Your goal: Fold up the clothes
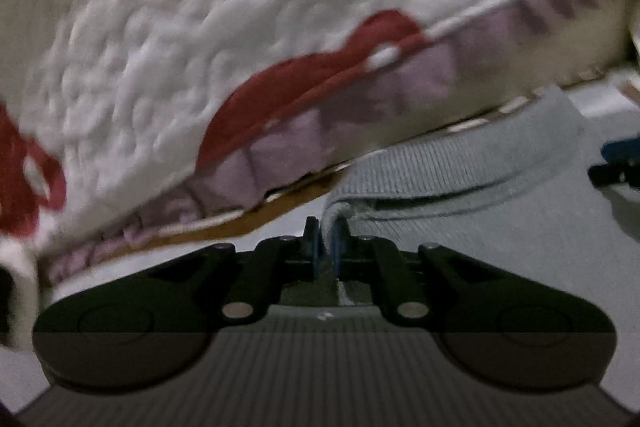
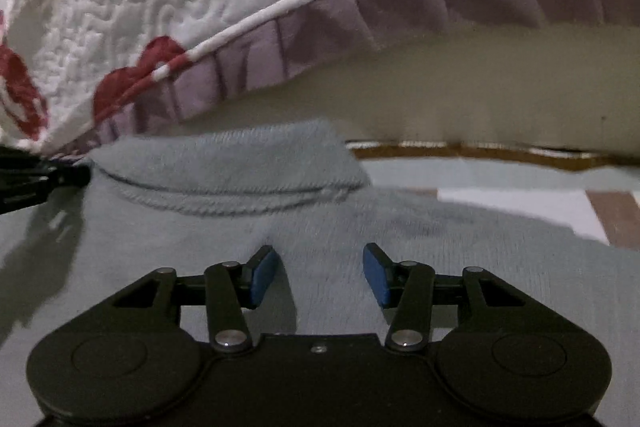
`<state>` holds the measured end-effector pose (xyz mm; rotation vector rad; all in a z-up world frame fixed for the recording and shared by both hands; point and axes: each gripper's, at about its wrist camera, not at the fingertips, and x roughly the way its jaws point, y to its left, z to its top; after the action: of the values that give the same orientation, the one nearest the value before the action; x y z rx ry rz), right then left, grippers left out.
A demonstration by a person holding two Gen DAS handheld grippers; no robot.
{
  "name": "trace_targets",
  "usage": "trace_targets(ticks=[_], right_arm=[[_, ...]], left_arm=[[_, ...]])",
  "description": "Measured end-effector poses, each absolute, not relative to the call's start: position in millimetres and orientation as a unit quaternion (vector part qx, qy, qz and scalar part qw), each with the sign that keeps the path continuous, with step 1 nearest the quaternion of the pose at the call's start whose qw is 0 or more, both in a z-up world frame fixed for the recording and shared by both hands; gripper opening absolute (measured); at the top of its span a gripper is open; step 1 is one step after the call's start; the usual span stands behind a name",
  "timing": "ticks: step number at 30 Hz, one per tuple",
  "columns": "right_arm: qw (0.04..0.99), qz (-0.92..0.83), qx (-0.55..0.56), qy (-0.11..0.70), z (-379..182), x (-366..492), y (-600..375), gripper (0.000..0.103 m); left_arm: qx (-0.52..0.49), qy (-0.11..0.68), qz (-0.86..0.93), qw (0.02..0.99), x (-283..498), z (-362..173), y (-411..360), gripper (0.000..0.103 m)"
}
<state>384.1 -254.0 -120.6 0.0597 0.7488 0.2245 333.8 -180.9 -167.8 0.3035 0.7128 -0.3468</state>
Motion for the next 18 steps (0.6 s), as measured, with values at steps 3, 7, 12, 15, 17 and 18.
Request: trace_targets(ticks=[3, 7, 12, 15, 17, 18], right_arm=[[0.930, 0.097, 0.029, 0.353, -123, 396, -254, 0.061], [0.929, 0.085, 0.056, 0.356, -124, 399, -257, 0.061], [0.923, 0.070, 0.059, 0.375, -118, 380, -270, 0.062], [0.919, 0.061, 0.054, 0.386, -115, 354, -299, 0.062], [0.920, 0.044, 0.065, 0.383, -110, 329, -327, 0.064], [0.922, 0.035, 0.082, 0.377, -106, 313, -345, 0.064]], left_arm=[[0.136, 0.355, -0.145, 0.913, 334, -179, -184, 0.007], [0.146, 0.353, -0.137, 0.914, 322, -178, -188, 0.020], [0.117, 0.353, -0.174, 0.912, 287, -164, -167, 0.053], [0.092, 0.366, -0.193, 0.906, 262, -160, -150, 0.053], [0.087, 0.373, -0.204, 0.901, 242, -160, -139, 0.053], [0.085, 0.377, -0.209, 0.898, 232, -160, -133, 0.053]])
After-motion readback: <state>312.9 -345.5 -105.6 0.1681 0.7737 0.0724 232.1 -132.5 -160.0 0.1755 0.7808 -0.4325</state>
